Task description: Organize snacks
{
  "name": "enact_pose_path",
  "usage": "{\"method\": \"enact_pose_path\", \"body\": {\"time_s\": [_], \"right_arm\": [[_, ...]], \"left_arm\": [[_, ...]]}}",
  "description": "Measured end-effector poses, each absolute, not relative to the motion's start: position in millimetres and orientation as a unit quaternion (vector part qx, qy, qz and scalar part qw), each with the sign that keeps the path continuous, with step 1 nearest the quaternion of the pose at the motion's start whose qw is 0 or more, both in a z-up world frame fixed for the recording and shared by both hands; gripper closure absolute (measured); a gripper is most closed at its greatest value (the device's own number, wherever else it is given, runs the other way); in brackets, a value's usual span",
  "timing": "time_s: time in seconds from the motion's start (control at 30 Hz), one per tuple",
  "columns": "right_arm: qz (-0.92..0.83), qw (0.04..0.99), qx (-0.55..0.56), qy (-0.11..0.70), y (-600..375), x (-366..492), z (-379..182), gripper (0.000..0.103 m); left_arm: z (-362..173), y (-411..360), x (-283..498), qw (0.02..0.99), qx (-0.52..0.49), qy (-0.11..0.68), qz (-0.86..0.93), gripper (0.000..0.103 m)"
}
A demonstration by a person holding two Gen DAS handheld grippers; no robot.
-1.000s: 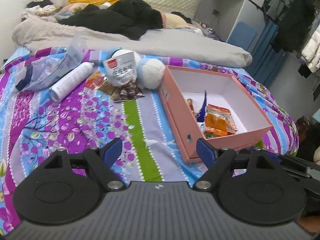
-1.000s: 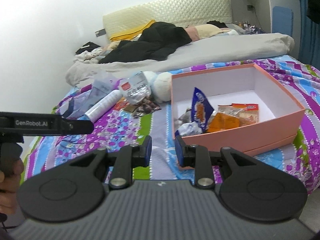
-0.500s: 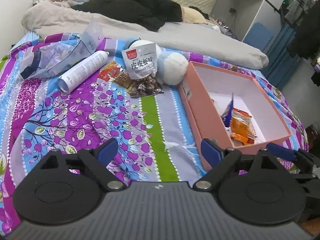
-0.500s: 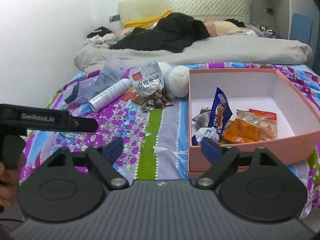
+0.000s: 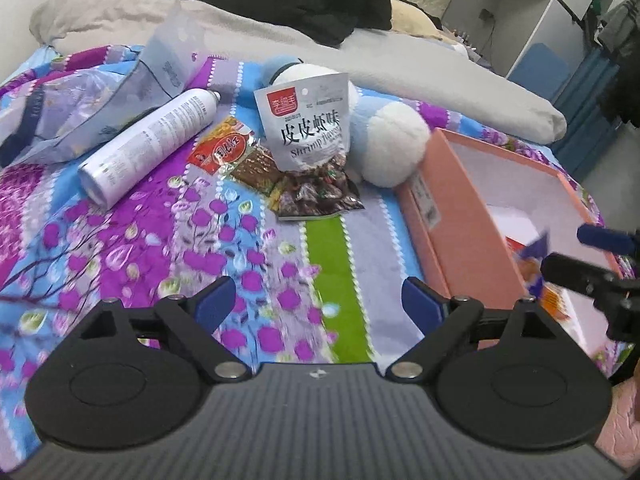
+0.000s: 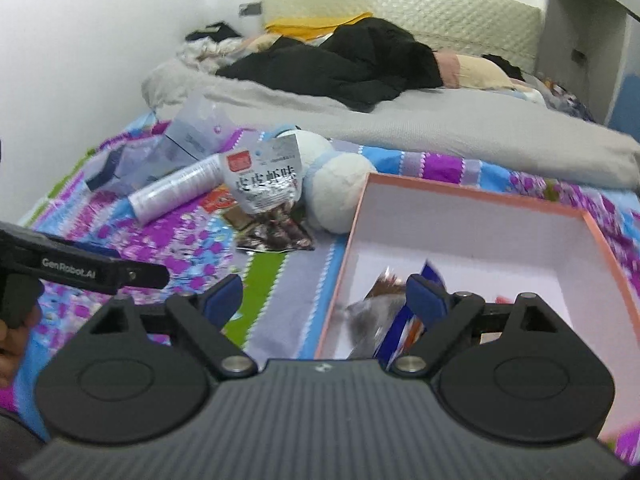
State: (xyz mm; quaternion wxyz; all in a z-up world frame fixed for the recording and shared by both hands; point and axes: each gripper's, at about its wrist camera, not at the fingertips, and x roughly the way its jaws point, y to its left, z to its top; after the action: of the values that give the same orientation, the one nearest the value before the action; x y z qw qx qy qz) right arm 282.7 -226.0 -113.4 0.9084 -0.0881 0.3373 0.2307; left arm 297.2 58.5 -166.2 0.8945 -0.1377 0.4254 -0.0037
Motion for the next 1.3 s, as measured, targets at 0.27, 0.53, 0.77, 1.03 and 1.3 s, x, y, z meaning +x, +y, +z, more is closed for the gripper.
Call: {"method": "enact_pose_path", "body": {"time_s": [0.27, 0.53, 0.77, 1.03, 1.3], "right_arm": [[0.273, 0.886, -0.175, 0.331, -199, 360, -131, 0.013], [0.329, 0.844, -0.278, 0.319, -158, 430, -149, 0.014], [0.366, 0.797, -0.363, 0.315, -119, 479, -169, 0.013], [0.4, 0.754, -0.385, 0.352, -95, 524, -190, 0.011], [0.415, 0.705, -0.421, 0.392, -76, 542, -201, 0.0]], "left_arm": [[-209, 80, 371, 0.899, -0.129, 0.419, -0.012, 0.011], [-239, 82, 424, 0.908, -0.117, 0.402, -0.029, 0.011], [-259, 77, 458, 0.91, -0.113, 0.396, -0.052, 0.012], [-273, 68, 473, 0.915, -0.11, 0.382, -0.075, 0.021], [-278, 66, 477, 0.918, -0.118, 0.37, -0.083, 0.034]]}}
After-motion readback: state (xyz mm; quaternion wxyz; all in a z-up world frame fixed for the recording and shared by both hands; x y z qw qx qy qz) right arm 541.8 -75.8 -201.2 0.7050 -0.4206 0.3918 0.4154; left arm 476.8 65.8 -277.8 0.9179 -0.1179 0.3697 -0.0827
